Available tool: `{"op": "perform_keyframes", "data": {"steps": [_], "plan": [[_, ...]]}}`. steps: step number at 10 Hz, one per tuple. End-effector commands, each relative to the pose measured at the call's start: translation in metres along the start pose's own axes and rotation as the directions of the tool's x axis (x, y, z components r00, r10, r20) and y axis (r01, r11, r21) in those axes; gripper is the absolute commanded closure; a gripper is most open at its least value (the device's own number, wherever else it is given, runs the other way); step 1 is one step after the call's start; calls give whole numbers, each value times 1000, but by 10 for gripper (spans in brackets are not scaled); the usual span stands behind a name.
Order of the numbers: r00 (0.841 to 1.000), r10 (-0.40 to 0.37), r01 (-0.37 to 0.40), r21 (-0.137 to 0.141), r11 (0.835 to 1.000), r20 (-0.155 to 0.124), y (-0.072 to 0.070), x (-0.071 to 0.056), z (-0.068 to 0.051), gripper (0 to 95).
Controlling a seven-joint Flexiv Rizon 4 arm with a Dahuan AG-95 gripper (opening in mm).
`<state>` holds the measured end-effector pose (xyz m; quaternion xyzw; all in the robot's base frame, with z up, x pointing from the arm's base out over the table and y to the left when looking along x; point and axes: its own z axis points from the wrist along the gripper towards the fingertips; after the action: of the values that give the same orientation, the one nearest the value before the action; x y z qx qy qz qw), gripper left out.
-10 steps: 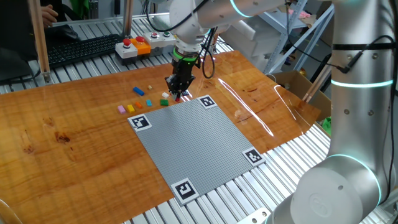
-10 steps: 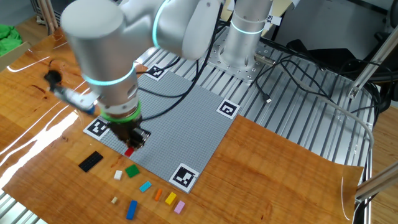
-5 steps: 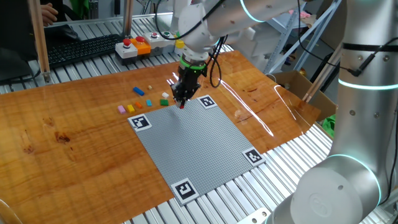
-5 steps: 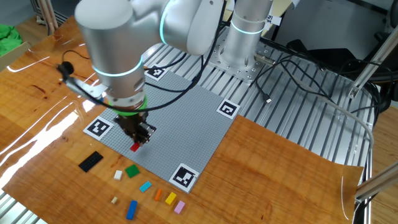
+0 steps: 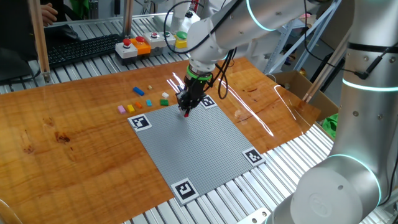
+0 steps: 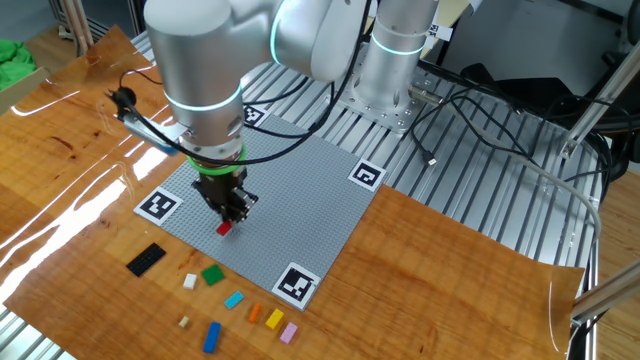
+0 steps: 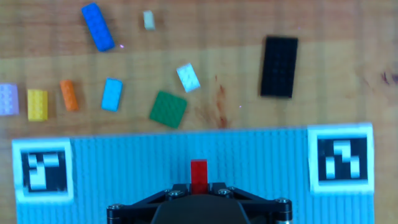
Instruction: Stack small Lego blocks randomly, one at a time
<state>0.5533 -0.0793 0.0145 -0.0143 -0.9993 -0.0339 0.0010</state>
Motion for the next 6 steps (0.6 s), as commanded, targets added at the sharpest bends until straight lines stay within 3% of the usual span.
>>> {"op": "perform_keyframes", "data": {"steps": [1, 6], "plan": [[1000, -1, 1, 2, 1000, 6, 0, 3, -1, 950], [1000, 9, -9, -4, 1000, 11, -1, 33, 1, 950]]}}
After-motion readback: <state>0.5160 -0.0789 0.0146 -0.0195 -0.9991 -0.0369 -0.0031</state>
